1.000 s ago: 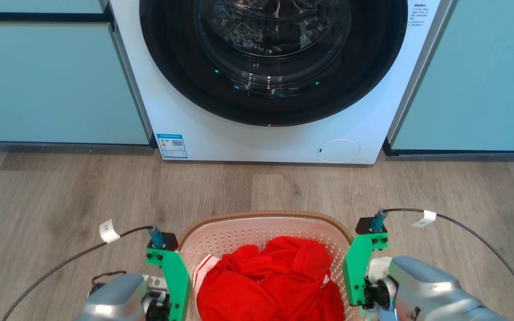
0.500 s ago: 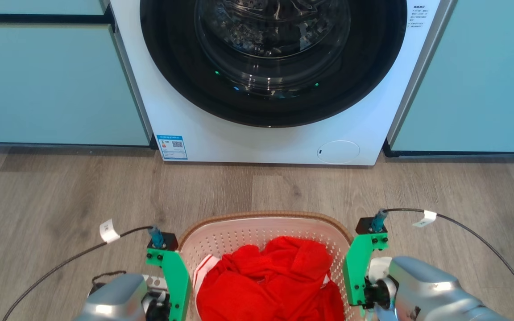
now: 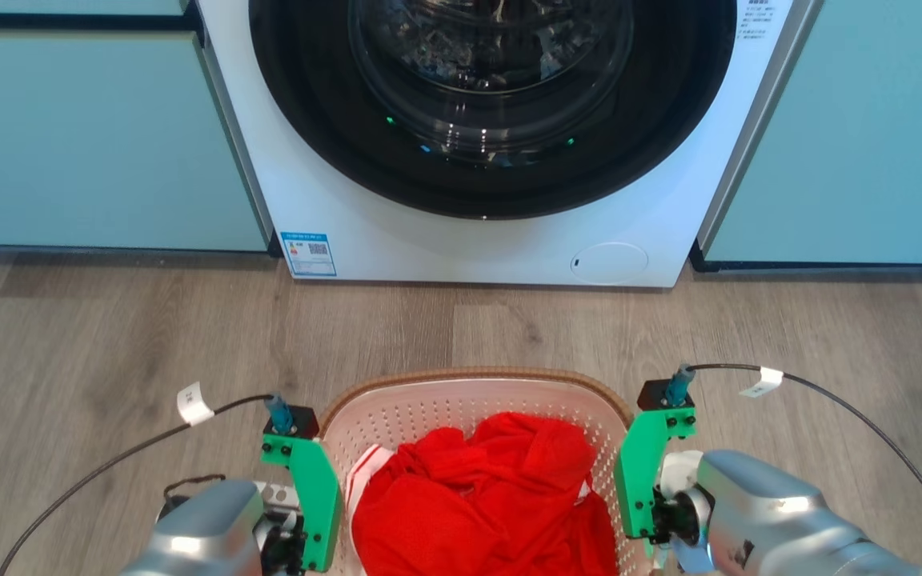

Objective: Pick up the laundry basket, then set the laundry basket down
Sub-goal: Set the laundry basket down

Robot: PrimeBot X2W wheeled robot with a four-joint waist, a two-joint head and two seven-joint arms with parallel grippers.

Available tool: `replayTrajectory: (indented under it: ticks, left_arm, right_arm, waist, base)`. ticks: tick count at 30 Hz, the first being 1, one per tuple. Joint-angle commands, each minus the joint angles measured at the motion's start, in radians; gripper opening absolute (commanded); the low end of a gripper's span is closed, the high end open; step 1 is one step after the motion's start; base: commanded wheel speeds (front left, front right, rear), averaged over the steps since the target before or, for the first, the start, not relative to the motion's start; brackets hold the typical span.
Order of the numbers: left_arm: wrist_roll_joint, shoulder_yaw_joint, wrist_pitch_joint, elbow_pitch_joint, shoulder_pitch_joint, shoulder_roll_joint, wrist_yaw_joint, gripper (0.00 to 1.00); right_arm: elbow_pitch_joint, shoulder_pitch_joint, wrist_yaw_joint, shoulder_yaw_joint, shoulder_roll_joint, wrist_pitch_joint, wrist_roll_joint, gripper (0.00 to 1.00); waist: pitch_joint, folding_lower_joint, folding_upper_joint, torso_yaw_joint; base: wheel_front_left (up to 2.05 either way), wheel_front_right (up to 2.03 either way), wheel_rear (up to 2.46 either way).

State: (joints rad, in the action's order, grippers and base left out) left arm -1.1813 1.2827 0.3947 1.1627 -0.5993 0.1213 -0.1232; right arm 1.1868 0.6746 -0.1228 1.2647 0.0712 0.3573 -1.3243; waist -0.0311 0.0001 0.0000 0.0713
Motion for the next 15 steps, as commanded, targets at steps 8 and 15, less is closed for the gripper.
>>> replayTrajectory:
  ticks: [8,15]
  left_arm:
    - [0.018,-0.003,-0.025,-0.012,-0.065,-0.002,-0.007,0.0]
    - [0.028,-0.003,-0.069,-0.002,-0.119,-0.018,-0.007,0.0]
  right_arm:
    - [-0.012,0.058,-0.008,0.005,-0.021,-0.031,-0.001,0.0]
    - [0.008,0.115,-0.008,0.002,-0.021,-0.079,0.004,0.0]
  waist:
    - [0.058,-0.0001,0.0,-0.004]
    - [0.208,-0.0001,0.0,-0.005]
  base:
    - [0.0,0.0,0.0]
    - [0.0,0.0,0.0]
